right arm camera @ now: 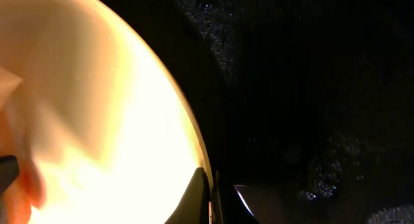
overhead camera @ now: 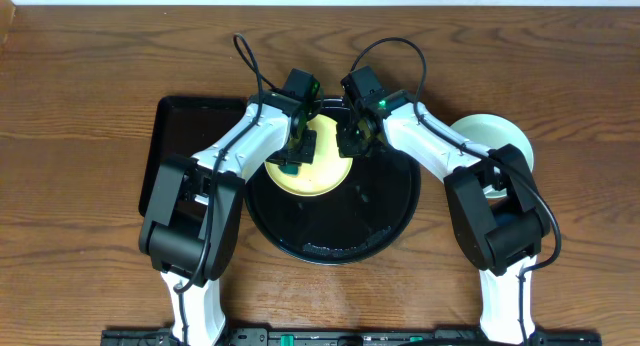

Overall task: Clean dirty plates on tray and stack at the side
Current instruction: 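Scrub the yellow plate with the sponge while right gripper holds it, then return the sponge with left gripper to the black rectangular tray, then lift the yellow plate with right gripper off the round tray, then place the yellow plate on top of the pale green stack and release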

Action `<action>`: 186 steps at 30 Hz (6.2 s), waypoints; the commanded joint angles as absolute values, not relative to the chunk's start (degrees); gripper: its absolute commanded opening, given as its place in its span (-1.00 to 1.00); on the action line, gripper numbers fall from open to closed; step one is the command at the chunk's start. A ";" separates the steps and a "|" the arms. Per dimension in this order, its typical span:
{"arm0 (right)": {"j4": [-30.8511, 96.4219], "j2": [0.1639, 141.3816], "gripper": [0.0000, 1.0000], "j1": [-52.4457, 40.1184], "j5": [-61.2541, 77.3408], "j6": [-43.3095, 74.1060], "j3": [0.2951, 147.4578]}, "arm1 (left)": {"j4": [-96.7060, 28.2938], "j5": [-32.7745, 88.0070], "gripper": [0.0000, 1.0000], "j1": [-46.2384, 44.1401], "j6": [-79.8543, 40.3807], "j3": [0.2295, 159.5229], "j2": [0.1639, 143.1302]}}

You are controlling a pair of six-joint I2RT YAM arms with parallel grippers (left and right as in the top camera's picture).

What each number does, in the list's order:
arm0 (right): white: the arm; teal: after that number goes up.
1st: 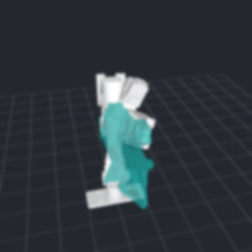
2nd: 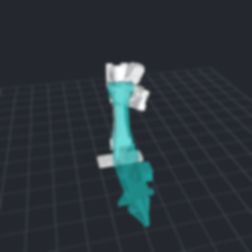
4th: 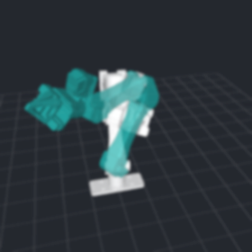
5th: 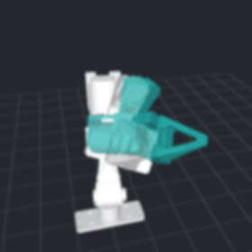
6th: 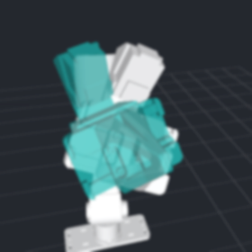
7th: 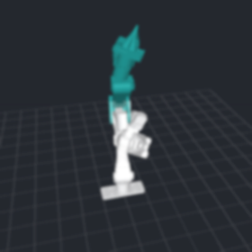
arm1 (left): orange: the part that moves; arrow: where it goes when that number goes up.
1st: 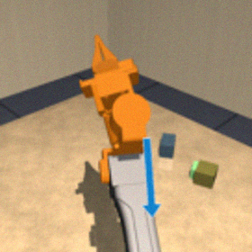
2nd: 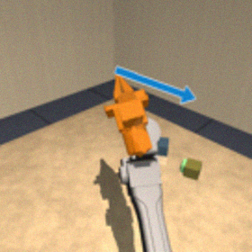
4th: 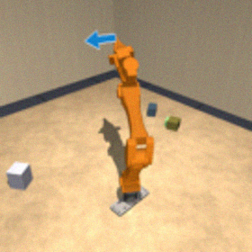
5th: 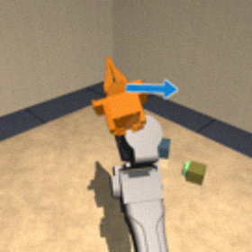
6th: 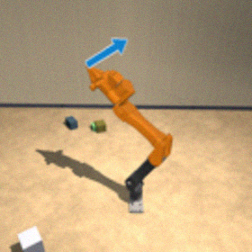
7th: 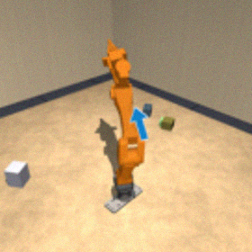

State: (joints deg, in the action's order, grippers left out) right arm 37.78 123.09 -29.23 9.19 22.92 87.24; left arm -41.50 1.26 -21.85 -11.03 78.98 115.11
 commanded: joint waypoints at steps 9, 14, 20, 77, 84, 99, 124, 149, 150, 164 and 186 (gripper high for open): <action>38.33 124.42 -0.97 -29.32 5.39 21.58 85.82 | -41.04 28.32 -0.85 -21.56 -0.43 78.91 116.05; 38.35 124.42 -0.97 -29.32 5.39 21.56 85.82 | -39.38 27.62 -0.80 -21.56 -0.45 78.91 116.05; 38.30 124.42 -0.97 -29.34 5.39 20.67 85.82 | -36.86 26.20 -0.75 -21.56 -0.47 78.91 116.05; 40.45 124.14 -0.98 -28.14 5.45 19.05 86.59 | -46.13 6.83 -0.85 -11.16 -24.56 83.26 115.94; 45.34 120.11 -0.98 -24.91 5.43 16.51 91.29 | -60.14 7.97 -0.85 -5.82 -21.82 93.62 112.49; 46.83 115.48 -0.97 -23.20 5.43 15.97 92.58 | -62.13 -4.01 -0.85 1.48 -10.68 93.08 107.09; 51.51 106.13 -0.98 -24.47 -12.53 12.93 92.58 | -62.08 -3.90 0.49 1.69 -10.76 91.61 110.56; 52.14 99.07 -0.98 -48.23 -70.02 4.64 92.58 | -62.08 -3.90 0.50 1.69 -10.74 91.61 110.56; 52.14 99.07 -0.98 -47.83 -70.00 6.07 92.58 | -62.08 -3.90 0.50 1.69 -10.74 91.61 110.56; 59.68 89.56 -0.98 -19.79 -23.40 14.24 92.58 | -62.08 -3.90 0.51 1.69 -10.74 91.61 110.56; 51.86 88.86 -0.95 21.17 4.82 15.92 65.28 | -62.08 -3.90 0.50 1.69 -10.74 91.61 110.56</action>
